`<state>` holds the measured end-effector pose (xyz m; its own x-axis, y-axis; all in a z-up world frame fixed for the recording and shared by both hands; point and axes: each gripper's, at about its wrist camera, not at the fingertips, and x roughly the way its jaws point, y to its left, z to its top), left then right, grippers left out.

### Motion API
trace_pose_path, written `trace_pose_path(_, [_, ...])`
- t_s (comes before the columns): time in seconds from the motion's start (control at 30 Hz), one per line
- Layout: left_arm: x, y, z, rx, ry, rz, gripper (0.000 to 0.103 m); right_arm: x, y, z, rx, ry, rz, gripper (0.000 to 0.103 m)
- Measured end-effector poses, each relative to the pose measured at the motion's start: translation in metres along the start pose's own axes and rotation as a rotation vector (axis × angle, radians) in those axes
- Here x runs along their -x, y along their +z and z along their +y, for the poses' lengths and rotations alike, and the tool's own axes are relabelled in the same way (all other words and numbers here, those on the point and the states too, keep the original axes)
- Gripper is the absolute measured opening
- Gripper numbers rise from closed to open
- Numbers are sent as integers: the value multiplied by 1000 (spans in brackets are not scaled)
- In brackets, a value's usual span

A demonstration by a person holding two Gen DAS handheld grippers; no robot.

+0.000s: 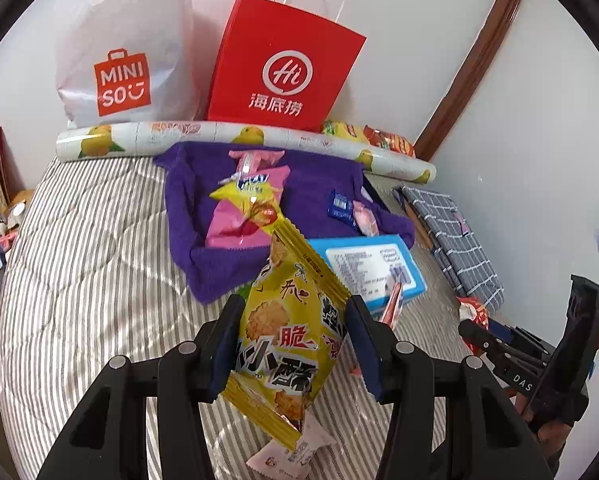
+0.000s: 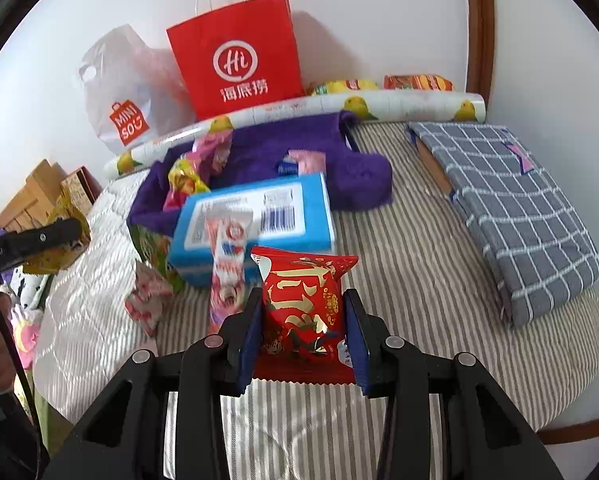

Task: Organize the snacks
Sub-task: 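Carry the red packet and yellow snack bag over the purple towel with both tools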

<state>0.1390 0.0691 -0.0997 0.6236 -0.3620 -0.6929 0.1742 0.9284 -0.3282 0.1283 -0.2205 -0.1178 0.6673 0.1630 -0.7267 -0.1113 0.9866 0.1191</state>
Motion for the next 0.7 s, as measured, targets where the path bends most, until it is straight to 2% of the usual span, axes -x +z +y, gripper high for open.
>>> trace_pose_path(0.43, [-27,59,-8,-56,-1,-12,50,-16,72,8,2,9,-66,39])
trace_pose_path(0.7, [-54,94,-18,-96,-38,-7,50,-38,104,8,-4,6,-78,39])
